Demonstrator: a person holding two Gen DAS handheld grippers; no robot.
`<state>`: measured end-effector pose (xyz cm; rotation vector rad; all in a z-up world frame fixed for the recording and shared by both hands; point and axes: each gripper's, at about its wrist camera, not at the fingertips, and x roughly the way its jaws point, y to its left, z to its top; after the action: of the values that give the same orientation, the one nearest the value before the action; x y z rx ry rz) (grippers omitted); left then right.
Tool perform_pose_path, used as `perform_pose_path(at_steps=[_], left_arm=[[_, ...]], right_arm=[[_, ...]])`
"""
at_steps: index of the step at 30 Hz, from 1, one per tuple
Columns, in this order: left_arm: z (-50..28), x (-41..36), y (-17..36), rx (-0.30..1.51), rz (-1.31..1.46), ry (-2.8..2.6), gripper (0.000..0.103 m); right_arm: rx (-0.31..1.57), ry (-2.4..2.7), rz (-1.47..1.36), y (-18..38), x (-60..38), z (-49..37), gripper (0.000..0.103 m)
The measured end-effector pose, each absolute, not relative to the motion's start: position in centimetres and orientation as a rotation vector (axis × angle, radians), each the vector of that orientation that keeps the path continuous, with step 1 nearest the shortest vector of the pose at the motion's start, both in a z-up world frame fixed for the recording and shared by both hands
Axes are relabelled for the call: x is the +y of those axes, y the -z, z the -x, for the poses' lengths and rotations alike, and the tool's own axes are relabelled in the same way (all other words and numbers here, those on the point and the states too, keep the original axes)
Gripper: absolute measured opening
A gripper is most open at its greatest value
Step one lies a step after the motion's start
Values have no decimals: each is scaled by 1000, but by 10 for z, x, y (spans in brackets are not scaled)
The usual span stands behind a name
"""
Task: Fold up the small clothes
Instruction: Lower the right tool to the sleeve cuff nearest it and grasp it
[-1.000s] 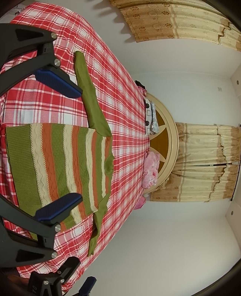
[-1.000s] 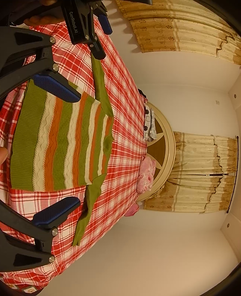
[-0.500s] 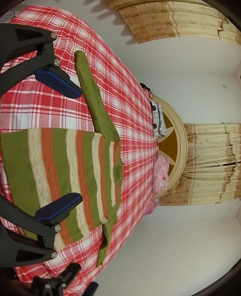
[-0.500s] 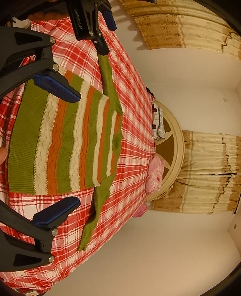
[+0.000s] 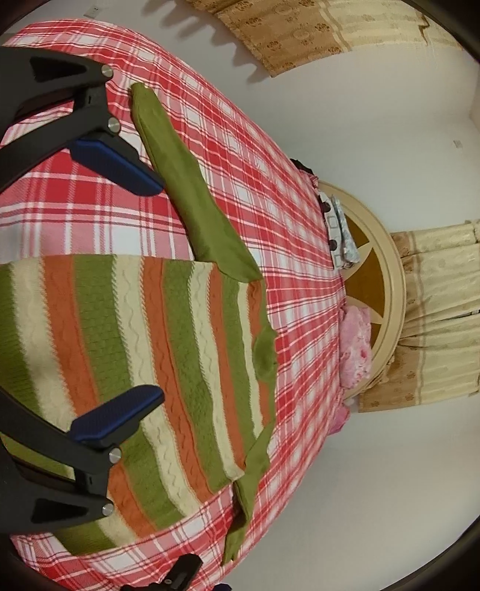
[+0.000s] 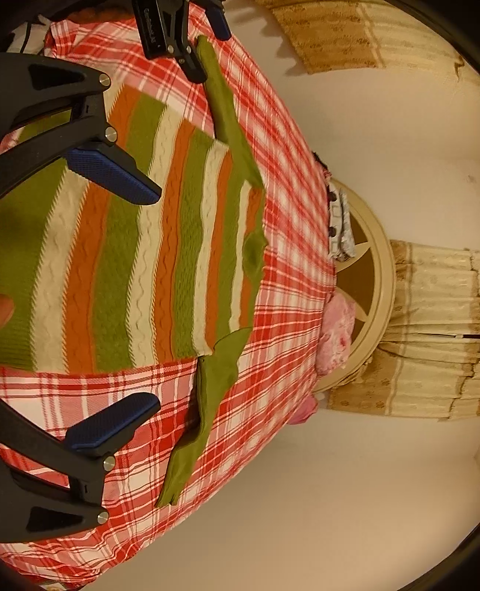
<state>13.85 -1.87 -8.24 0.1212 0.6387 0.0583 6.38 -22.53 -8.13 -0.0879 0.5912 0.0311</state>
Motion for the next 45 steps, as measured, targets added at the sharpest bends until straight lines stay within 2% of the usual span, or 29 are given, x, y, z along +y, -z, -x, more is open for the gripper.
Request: perform_pose_path(at_steps=[11, 22, 41, 42, 44, 45], left_arm=[[-215, -32, 110, 699, -174, -41, 103], [-286, -45, 149, 784, -198, -35, 103], [-340, -46, 192, 864, -165, -29, 103], [-341, -44, 194, 867, -154, -23, 103], [-341, -42, 194, 869, -134, -17, 103], [-341, -41, 194, 870, -128, -15, 103]], right_arm=[[673, 5, 101, 108, -253, -137, 102], [757, 127, 37, 137, -326, -207, 102], [830, 344, -279, 175, -486, -231, 102], [832, 351, -315, 177, -495, -230, 101], [834, 372, -409, 180, -517, -226, 90], [833, 383, -435, 181, -525, -224, 88]])
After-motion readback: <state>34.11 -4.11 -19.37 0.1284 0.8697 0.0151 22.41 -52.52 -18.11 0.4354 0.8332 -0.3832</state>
